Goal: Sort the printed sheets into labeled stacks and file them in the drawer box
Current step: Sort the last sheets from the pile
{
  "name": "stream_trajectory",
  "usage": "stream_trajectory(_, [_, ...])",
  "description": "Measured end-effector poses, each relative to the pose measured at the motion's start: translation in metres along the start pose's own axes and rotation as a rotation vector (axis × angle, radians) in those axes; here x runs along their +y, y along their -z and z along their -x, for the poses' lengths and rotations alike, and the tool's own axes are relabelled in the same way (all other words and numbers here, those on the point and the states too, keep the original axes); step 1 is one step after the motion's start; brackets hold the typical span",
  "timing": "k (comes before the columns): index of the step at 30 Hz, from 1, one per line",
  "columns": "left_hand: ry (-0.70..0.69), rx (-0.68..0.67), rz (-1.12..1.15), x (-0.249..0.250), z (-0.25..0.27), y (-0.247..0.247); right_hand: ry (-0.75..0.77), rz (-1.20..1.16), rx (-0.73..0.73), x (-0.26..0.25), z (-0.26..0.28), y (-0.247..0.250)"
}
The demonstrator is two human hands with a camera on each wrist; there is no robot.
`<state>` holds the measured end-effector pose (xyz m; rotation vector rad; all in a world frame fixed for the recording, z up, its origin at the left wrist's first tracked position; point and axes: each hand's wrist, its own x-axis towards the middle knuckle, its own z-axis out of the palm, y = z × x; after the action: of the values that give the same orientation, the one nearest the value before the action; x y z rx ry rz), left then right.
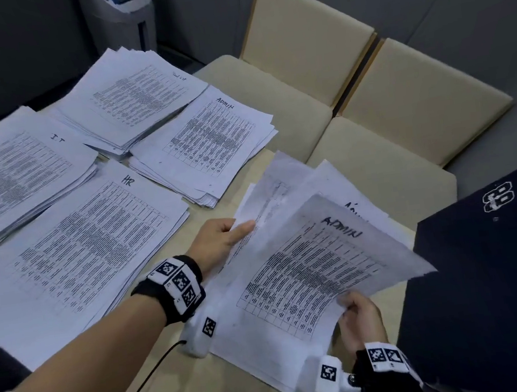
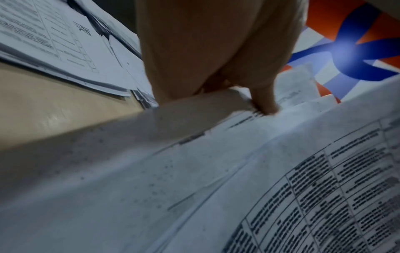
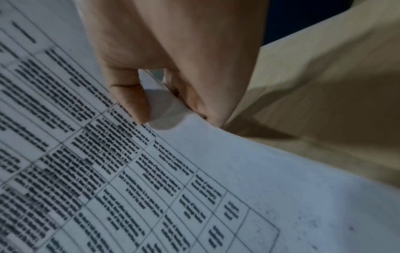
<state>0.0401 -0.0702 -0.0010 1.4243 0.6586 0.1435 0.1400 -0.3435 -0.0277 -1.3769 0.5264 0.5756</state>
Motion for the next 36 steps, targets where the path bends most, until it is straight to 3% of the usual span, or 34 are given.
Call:
stream_trajectory(5, [0.004,0.058,-0.051,-0.026,-0.013,0.008,0.063,0.005,0.046,0.002,0.003,0.007])
stream_trajectory(10, [0.115,0.041,0.108,-0.017,-0.009,-0.003,0.095,0.022,0.004,-0.005,-0.004,0.011])
stream_trajectory(14, [0.194,-0.035,0.077,-0.007,-0.005,-0.012,-0.062,-0.003,-0.090,0.003,-0.014,0.021])
stream_trajectory(18, [0.360,-0.166,0.175,0.001,-0.004,-0.017,-0.056,0.074,-0.131,0.004,-0.014,0.016])
stream_trajectory(20, [0.288,-0.103,0.039,0.002,-0.005,-0.019,0.086,0.154,-0.056,0.000,-0.013,0.009])
stream_trajectory(22, [0.163,0.067,-0.301,-0.010,-0.012,-0.017,0.183,0.111,-0.021,-0.002,-0.006,0.000])
stream_trajectory(24, [0.172,0.255,-0.598,-0.020,-0.018,-0.011,0.246,0.155,0.036,0.000,-0.002,-0.002])
stream_trajectory(25, [0.211,0.284,-0.680,-0.024,-0.021,-0.008,0.243,0.156,0.053,0.000,-0.002,-0.003])
stream_trajectory(29, [0.252,0.192,-0.909,-0.030,-0.031,-0.009,0.113,0.118,0.092,0.002,-0.008,0.002])
stream_trajectory(33, [0.228,0.191,-0.962,-0.035,-0.036,-0.016,0.138,0.090,0.023,-0.001,0.000,-0.001])
stream_trajectory(36, [0.234,0.109,-0.979,-0.034,-0.037,-0.017,0.121,0.074,0.000,-0.005,0.010,-0.006])
